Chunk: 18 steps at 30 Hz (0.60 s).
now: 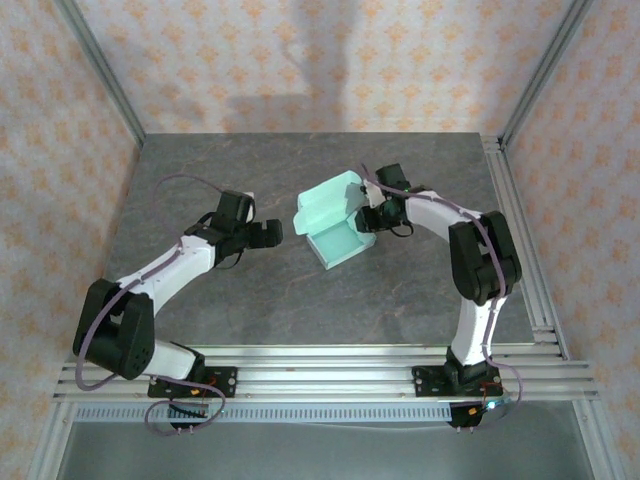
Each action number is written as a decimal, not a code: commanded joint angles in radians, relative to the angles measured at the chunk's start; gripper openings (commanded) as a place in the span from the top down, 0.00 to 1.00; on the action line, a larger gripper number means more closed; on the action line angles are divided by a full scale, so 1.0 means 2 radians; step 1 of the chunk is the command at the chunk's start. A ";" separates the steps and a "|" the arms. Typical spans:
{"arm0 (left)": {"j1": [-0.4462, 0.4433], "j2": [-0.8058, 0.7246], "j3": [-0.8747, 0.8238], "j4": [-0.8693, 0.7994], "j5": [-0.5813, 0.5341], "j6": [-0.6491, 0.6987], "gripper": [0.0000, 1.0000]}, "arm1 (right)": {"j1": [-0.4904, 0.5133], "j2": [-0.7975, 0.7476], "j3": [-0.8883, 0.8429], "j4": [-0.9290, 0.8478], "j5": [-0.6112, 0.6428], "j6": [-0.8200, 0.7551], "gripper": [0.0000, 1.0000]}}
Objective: Fold the paper box
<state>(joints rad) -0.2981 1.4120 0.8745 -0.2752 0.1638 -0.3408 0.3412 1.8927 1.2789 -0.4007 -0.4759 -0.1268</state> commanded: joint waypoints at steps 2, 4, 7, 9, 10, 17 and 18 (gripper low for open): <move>0.006 0.010 0.011 0.018 0.016 -0.011 0.00 | -0.023 -0.050 -0.032 0.074 -0.027 0.057 0.58; 0.006 0.012 0.010 0.020 0.019 -0.015 0.00 | -0.042 -0.043 -0.043 0.099 -0.061 0.090 0.58; 0.005 0.013 0.008 0.022 0.022 -0.018 0.00 | -0.064 -0.023 -0.046 0.119 -0.114 0.124 0.61; 0.006 0.012 0.006 0.021 0.022 -0.020 0.00 | -0.071 -0.005 -0.039 0.118 -0.146 0.137 0.64; 0.006 0.013 0.005 0.020 0.022 -0.020 0.00 | -0.073 0.002 -0.038 0.118 -0.157 0.140 0.65; 0.006 0.012 0.008 0.015 0.019 -0.016 0.00 | -0.073 0.029 -0.041 0.149 -0.203 0.174 0.75; 0.006 0.014 0.009 0.015 0.020 -0.016 0.00 | -0.073 0.031 -0.042 0.152 -0.207 0.177 0.75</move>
<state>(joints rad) -0.2981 1.4296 0.8745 -0.2562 0.2028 -0.3695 0.1921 1.9438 1.2030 -0.1600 -0.8139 0.1810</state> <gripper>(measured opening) 0.998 0.249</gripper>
